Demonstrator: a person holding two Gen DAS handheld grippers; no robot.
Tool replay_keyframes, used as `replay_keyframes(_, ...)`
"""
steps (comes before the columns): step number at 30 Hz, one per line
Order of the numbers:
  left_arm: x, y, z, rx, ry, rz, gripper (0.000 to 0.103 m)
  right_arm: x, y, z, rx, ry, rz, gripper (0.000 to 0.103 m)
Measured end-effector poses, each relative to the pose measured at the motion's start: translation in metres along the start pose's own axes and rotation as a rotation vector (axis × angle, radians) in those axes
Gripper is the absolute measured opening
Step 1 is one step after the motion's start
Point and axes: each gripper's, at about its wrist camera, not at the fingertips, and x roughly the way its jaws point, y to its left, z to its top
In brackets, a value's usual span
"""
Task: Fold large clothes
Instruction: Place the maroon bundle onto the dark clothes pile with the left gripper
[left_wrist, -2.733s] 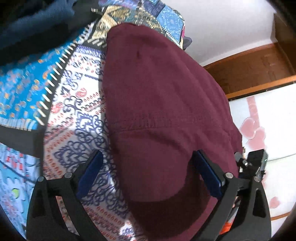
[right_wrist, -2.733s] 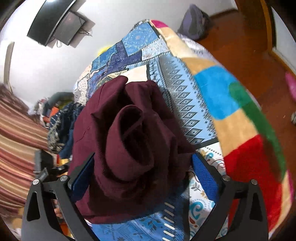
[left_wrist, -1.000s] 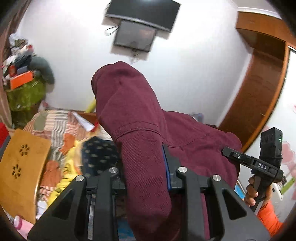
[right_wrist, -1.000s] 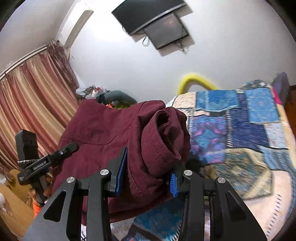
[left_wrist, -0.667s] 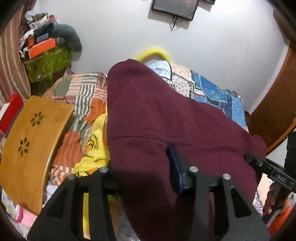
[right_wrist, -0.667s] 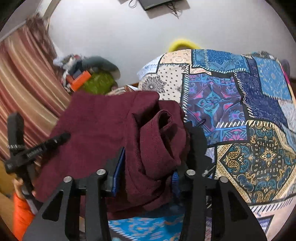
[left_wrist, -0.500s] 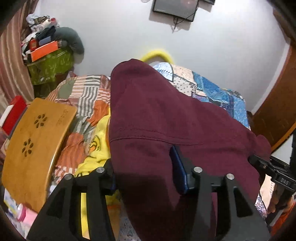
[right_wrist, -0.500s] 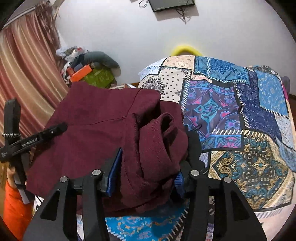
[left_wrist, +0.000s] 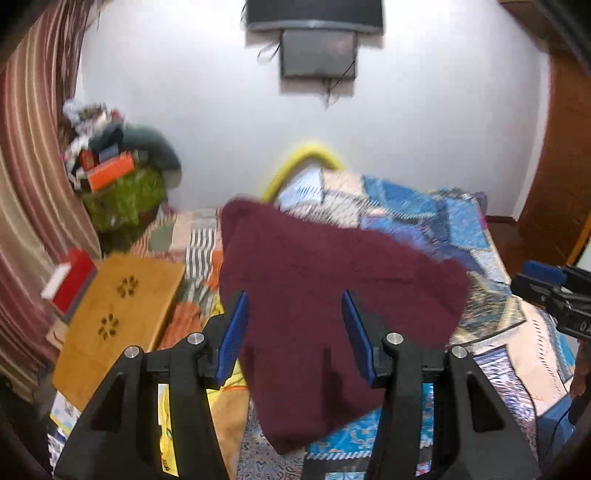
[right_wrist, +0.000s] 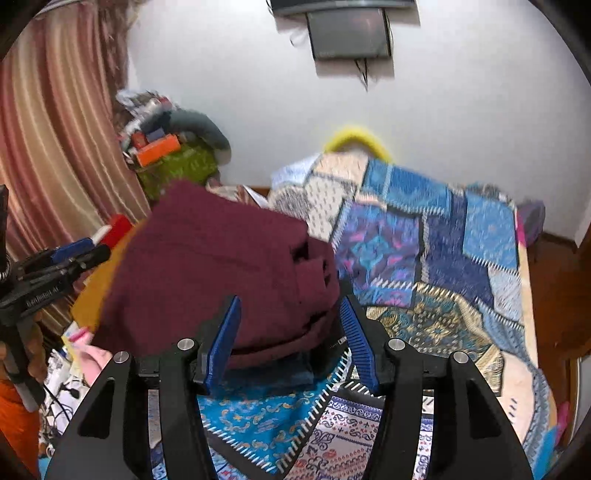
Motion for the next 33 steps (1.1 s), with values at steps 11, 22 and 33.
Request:
replay_keyframes(11,-0.146,-0.049,-0.005,-0.009,-0.251,-0.103,0.051,-0.128,0.033,-0.017,-0.052,-0.291,0.064,0.059)
replay_keyframes(22,-0.248,-0.093,-0.053,0.017,-0.502,0.011,0.053,-0.21,0.058,-0.056,-0.098,-0.536,0.036,0.066)
replay_keyframes(33,-0.269,-0.097,-0.09,-0.057,-0.546,0.088,0.1,-0.219,0.072,-0.073,-0.109,-0.62,-0.065,0.103)
